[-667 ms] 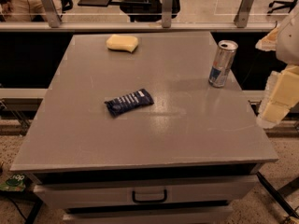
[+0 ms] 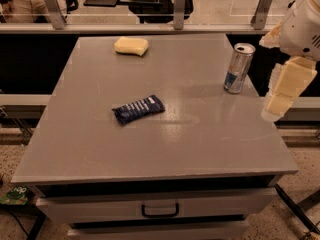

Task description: Move sponge near redbull can

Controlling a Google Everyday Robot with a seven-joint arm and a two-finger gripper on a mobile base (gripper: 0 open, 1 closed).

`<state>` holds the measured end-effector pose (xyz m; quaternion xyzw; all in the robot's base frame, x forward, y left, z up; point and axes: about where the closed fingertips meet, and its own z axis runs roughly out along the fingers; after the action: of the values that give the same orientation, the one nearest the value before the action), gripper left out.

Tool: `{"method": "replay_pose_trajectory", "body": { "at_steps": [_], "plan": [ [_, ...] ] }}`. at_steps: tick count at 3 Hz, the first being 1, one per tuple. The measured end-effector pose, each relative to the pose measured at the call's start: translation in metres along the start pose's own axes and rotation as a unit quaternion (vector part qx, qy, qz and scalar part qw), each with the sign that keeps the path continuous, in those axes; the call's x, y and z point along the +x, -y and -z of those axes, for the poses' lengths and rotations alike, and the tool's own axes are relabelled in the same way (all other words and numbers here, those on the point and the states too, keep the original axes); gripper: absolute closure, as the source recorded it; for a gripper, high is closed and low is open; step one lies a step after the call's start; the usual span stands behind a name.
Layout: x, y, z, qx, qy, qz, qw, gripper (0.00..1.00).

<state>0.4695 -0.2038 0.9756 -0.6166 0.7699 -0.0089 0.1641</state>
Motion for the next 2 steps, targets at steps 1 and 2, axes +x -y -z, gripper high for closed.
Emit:
{"method": "replay_pose_trajectory", "body": {
  "at_steps": [1, 2],
  "plan": [
    [-0.043, 0.041, -0.018, -0.009, 0.035, 0.026, 0.9990, 0.00],
    [-0.076, 0.067, -0.026, -0.008, 0.058, 0.037, 0.9976, 0.00]
  ]
}}
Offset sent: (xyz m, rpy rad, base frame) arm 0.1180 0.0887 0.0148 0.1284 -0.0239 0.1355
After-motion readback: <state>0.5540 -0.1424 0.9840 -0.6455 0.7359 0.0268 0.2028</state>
